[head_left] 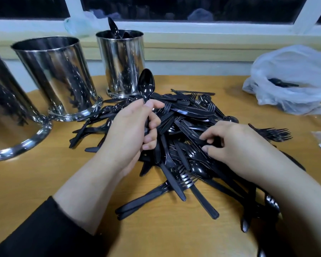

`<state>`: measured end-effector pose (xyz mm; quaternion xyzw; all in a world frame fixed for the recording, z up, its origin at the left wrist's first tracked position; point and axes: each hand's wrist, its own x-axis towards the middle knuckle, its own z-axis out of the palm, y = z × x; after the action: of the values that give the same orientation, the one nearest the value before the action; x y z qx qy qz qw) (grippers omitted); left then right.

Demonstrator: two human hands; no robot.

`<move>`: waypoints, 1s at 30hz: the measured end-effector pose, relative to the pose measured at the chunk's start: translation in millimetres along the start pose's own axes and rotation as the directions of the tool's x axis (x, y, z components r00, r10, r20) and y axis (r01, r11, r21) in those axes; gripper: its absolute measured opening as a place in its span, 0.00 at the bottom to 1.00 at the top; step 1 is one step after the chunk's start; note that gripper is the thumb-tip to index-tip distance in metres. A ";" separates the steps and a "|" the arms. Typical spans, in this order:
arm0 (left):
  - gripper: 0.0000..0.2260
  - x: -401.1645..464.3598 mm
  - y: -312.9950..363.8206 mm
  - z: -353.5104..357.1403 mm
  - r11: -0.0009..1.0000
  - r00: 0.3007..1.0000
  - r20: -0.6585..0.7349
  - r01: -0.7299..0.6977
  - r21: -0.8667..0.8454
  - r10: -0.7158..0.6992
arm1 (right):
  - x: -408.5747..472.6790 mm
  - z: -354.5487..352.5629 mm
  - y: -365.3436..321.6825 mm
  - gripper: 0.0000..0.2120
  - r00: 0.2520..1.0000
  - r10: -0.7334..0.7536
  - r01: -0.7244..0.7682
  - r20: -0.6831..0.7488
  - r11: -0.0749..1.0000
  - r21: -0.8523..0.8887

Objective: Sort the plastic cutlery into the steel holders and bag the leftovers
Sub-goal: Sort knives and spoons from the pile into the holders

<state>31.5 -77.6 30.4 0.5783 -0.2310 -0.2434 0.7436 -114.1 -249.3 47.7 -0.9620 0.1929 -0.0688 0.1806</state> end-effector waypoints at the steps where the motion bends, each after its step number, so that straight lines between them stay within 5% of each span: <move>1: 0.10 -1.0 -0.9 1.6 1.000 1.000 0.011 0.007 0.021 -0.007 | 1.2 1.5 0.2 0.08 1.000 0.003 -0.003 -0.012 1.000 0.004; 9: 0.10 -7.0 -0.7 8.0 0.998 0.999 0.031 0.042 0.050 -0.044 | 12.2 -0.3 -3.2 0.03 0.991 0.003 0.050 -0.133 0.917 0.395; 15: 0.11 -9.5 -1.4 10.4 0.994 0.998 0.036 0.053 0.096 -0.056 | 26.5 -11.2 -8.1 0.04 0.901 0.226 0.188 -0.369 0.563 0.805; 24: 0.11 -9.0 -1.0 12.5 0.991 0.998 0.028 0.048 0.128 -0.052 | 30.3 -7.2 -3.3 0.11 0.794 0.389 0.295 -0.467 0.425 0.856; 30: 0.18 -7.1 -3.0 13.2 0.995 0.995 0.023 0.097 -0.022 -0.096 | 31.4 -2.1 -1.3 0.10 0.847 0.447 0.288 -0.288 0.071 0.955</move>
<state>17.4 -83.6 30.0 0.5776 -0.2081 -0.2879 0.7350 -85.3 -261.3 52.1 -0.5015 0.1897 -0.4274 0.7279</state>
